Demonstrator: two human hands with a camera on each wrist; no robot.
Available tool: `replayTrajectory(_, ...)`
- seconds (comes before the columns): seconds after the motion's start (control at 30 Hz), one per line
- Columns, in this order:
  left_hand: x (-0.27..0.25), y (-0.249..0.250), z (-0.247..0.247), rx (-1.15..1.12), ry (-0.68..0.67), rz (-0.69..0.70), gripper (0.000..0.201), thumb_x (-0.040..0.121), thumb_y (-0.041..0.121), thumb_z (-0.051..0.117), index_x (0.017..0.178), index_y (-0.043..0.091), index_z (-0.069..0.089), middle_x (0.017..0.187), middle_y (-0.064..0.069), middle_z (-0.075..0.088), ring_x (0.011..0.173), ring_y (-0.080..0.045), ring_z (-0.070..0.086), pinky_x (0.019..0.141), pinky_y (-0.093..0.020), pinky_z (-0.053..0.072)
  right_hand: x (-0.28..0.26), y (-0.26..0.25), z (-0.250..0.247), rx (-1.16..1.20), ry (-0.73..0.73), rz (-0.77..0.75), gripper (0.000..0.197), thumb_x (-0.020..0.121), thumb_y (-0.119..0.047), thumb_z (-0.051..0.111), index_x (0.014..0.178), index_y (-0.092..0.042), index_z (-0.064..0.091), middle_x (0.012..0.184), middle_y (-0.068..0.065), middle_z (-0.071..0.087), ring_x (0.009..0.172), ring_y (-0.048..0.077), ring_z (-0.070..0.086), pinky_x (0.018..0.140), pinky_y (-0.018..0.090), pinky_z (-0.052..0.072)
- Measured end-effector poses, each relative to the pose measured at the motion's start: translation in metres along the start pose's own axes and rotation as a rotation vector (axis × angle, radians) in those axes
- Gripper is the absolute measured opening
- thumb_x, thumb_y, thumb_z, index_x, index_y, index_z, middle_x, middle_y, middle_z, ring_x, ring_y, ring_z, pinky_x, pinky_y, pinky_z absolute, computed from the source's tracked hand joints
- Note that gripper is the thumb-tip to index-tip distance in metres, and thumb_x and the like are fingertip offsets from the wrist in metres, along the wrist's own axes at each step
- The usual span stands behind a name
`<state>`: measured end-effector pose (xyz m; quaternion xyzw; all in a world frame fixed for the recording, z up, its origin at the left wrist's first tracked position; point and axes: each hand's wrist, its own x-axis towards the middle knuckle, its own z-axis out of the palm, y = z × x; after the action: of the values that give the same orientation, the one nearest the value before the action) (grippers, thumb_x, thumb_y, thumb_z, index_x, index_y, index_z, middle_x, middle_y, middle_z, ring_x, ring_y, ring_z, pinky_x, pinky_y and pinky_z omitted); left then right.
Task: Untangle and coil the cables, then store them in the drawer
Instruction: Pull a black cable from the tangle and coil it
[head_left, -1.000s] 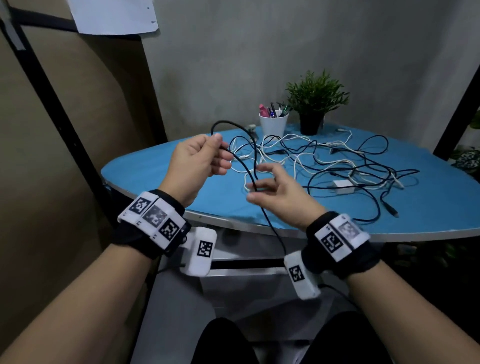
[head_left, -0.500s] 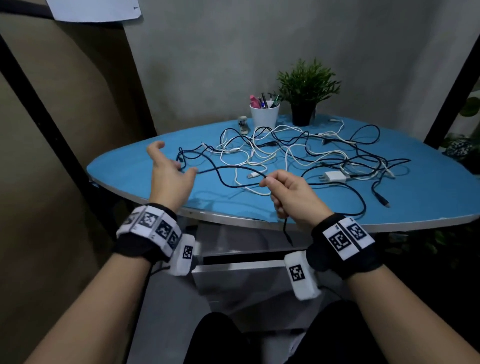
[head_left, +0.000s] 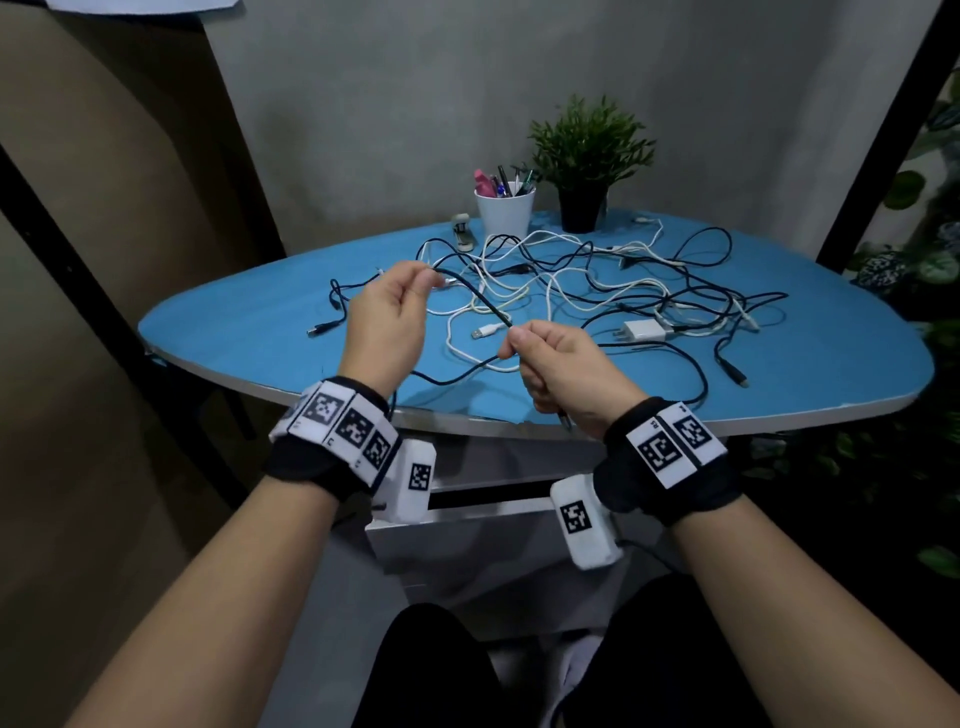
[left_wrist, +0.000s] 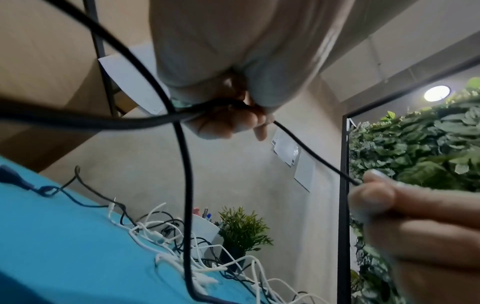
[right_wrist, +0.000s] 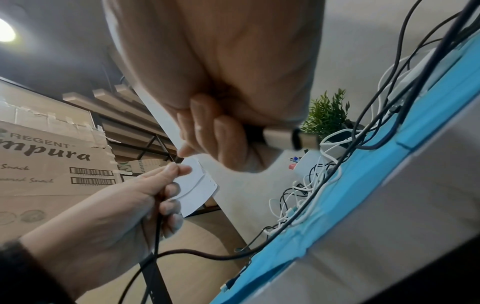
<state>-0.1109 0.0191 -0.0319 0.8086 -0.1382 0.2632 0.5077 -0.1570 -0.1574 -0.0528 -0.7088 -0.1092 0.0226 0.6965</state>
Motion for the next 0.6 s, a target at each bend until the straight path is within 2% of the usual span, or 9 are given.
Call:
replayTrajectory(0.1, 0.002, -0.004, 0.003, 0.122, -0.002, -0.012, 0.021, 0.096, 0.027, 0.049, 0.097, 0.02, 0.068, 0.059, 0.013, 0.054, 0.054, -0.005, 0.046, 0.058, -0.024, 0.038, -0.001, -0.005, 0.001, 0.076, -0.02, -0.025, 0.03, 0.101, -0.025, 0.039, 0.077, -0.013, 0.052, 0.044, -0.005, 0.03, 0.036, 0.007, 0.021, 0.039, 0.016, 0.017)
replayTrajectory(0.17, -0.003, -0.008, 0.009, 0.246, -0.139, -0.055, 0.024, 0.096, 0.031, 0.049, 0.106, 0.02, 0.068, 0.079, 0.003, 0.067, 0.069, -0.017, 0.055, 0.068, -0.028, 0.044, 0.002, -0.013, 0.0, 0.192, -0.003, -0.08, 0.029, 0.101, -0.023, 0.037, 0.079, -0.012, 0.051, 0.043, -0.006, 0.032, 0.034, 0.007, 0.022, 0.039, 0.016, 0.018)
replayTrajectory(0.23, -0.011, -0.012, 0.018, 0.393, -0.332, -0.064, 0.026, 0.095, 0.035, 0.049, 0.112, 0.024, 0.066, 0.088, -0.002, 0.069, 0.079, -0.02, 0.058, 0.072, -0.028, 0.045, 0.009, -0.024, -0.001, 0.327, 0.04, -0.122, 0.024, 0.101, -0.019, 0.037, 0.086, -0.01, 0.053, 0.047, -0.004, 0.043, 0.035, 0.008, 0.032, 0.039, 0.016, 0.023)
replayTrajectory(0.3, -0.02, -0.01, 0.027, 0.458, -0.501, -0.003, 0.026, 0.095, 0.035, 0.049, 0.113, 0.024, 0.065, 0.099, -0.005, 0.07, 0.092, -0.024, 0.061, 0.078, -0.031, 0.048, 0.018, -0.035, -0.004, 0.448, 0.094, -0.152, 0.02, 0.101, -0.016, 0.037, 0.092, -0.008, 0.053, 0.062, -0.001, 0.061, 0.046, 0.01, 0.054, 0.04, 0.019, 0.04)
replayTrajectory(0.37, -0.026, -0.004, 0.03, 0.445, -0.623, 0.037, 0.025, 0.094, 0.032, 0.051, 0.113, 0.021, 0.064, 0.102, -0.005, 0.069, 0.097, -0.022, 0.061, 0.079, -0.027, 0.046, 0.032, -0.041, -0.009, 0.537, 0.171, -0.164, 0.02, 0.101, -0.013, 0.036, 0.093, -0.009, 0.054, 0.084, 0.004, 0.066, 0.07, 0.013, 0.066, 0.058, 0.023, 0.053)
replayTrajectory(0.43, -0.026, 0.002, 0.024, 0.455, -0.721, 0.055, 0.02, 0.093, 0.032, 0.053, 0.102, 0.018, 0.064, 0.09, -0.002, 0.067, 0.086, -0.019, 0.06, 0.07, -0.024, 0.042, 0.046, -0.042, -0.02, 0.357, 0.313, -0.18, 0.022, 0.101, -0.012, 0.036, 0.093, -0.015, 0.056, 0.092, 0.003, 0.059, 0.08, 0.011, 0.058, 0.07, 0.022, 0.051)
replayTrajectory(0.5, -0.021, 0.009, 0.01, 0.488, -0.785, 0.073, 0.017, 0.092, 0.034, 0.054, 0.084, 0.02, 0.06, 0.071, 0.003, 0.06, 0.067, -0.014, 0.054, 0.061, -0.025, 0.04, 0.053, -0.043, -0.034, -0.084, 0.427, -0.224, 0.022, 0.1, -0.013, 0.037, 0.098, -0.018, 0.058, 0.086, 0.002, 0.053, 0.07, 0.007, 0.049, 0.062, 0.013, 0.04)
replayTrajectory(0.57, -0.013, 0.02, -0.004, 0.408, -0.776, 0.052, 0.018, 0.093, 0.031, 0.055, 0.078, 0.021, 0.059, 0.06, 0.005, 0.054, 0.051, -0.009, 0.049, 0.053, -0.022, 0.041, 0.055, -0.045, -0.045, -0.422, 0.384, -0.217, 0.023, 0.1, -0.013, 0.037, 0.107, -0.012, 0.059, 0.075, -0.008, 0.051, 0.054, -0.005, 0.048, 0.051, 0.007, 0.037)
replayTrajectory(0.6, -0.007, 0.025, -0.009, 0.299, -0.722, 0.023, 0.018, 0.093, 0.028, 0.054, 0.078, 0.02, 0.06, 0.055, 0.006, 0.052, 0.046, -0.008, 0.046, 0.051, -0.02, 0.042, 0.055, -0.046, -0.047, -0.525, 0.333, -0.187, 0.024, 0.1, -0.013, 0.037, 0.109, -0.01, 0.059, 0.073, -0.011, 0.05, 0.053, -0.006, 0.05, 0.053, 0.008, 0.039)
